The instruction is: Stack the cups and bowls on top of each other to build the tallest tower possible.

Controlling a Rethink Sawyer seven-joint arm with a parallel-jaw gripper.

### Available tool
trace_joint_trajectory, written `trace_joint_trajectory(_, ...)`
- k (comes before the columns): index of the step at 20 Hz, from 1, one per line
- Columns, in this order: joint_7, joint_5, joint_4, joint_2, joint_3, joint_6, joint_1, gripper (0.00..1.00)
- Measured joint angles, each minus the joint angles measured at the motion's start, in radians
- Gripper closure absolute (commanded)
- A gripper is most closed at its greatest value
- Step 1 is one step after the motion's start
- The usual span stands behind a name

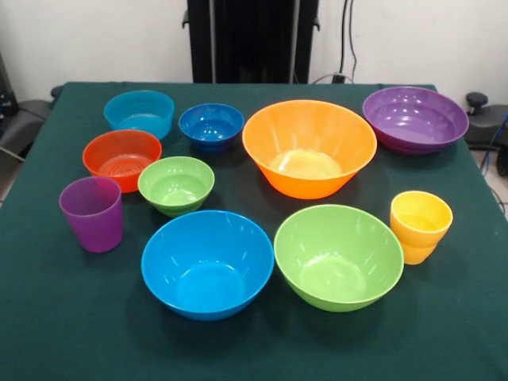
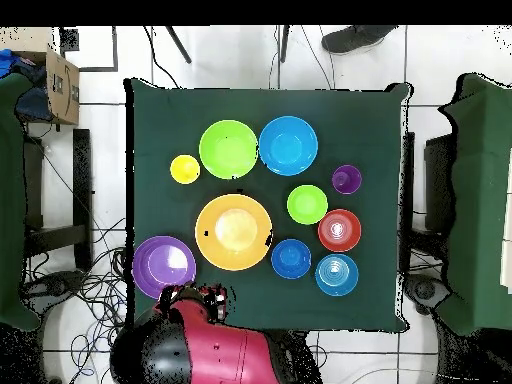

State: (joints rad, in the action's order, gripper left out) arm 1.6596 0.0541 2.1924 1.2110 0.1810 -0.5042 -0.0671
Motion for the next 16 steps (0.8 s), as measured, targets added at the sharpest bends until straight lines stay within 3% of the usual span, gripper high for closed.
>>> trace_joint_trajectory(6,0.000,0.007,0.027,0.008,-0.016,0.038,0.010,0.00)
trace_joint_trajectory(16,0.000,0.007,0.073,-0.038,-0.078,0.181,0.094,0.00)
